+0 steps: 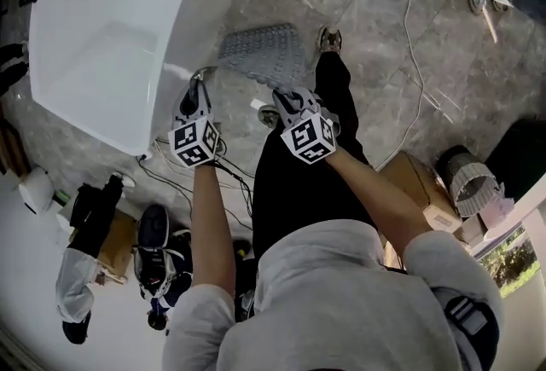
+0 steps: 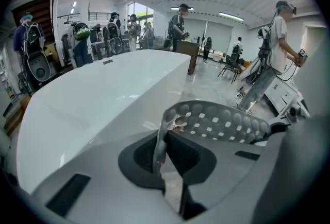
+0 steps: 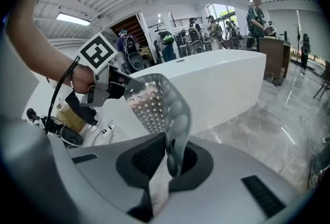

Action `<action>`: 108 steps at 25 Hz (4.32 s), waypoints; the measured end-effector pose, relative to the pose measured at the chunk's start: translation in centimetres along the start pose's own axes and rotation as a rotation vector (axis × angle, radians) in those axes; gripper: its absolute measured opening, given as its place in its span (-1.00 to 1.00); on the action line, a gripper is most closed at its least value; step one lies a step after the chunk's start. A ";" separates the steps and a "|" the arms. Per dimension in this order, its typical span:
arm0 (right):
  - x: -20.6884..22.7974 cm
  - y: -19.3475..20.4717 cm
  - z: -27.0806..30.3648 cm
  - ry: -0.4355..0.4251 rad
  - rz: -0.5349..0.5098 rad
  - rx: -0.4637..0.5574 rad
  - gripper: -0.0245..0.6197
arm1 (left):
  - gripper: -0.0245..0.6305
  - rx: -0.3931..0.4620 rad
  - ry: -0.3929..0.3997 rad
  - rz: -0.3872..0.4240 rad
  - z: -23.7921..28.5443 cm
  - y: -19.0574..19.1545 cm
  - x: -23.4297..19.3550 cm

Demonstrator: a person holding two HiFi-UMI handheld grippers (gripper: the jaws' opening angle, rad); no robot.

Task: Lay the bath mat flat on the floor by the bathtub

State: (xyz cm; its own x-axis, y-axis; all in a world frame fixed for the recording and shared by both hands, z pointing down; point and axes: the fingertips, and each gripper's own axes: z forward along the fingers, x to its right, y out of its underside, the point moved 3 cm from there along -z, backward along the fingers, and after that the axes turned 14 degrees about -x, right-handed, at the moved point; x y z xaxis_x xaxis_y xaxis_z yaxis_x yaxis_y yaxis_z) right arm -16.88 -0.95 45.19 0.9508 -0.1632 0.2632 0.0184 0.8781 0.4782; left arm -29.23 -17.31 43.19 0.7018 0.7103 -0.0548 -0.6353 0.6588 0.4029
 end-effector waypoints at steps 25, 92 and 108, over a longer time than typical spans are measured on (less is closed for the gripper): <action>-6.2 1.9 1.2 -0.151 0.100 -0.019 -0.85 | -0.84 -0.084 -0.087 0.178 -1.4 3.2 -1.0; 38.9 2.4 10.3 0.127 0.426 0.004 -0.85 | -0.84 -0.069 0.139 0.570 31.4 -21.6 16.9; 41.6 5.0 13.9 0.227 0.407 0.031 -0.85 | -0.83 0.014 0.166 0.596 35.9 -19.7 17.4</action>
State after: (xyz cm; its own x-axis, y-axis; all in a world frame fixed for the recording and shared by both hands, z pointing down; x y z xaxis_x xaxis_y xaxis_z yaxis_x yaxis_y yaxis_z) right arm 18.46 -9.56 70.17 0.9224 0.2974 0.2465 -0.3763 0.8360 0.3994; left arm 7.05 -26.87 67.10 0.1673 0.9850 0.0419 -0.8976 0.1346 0.4198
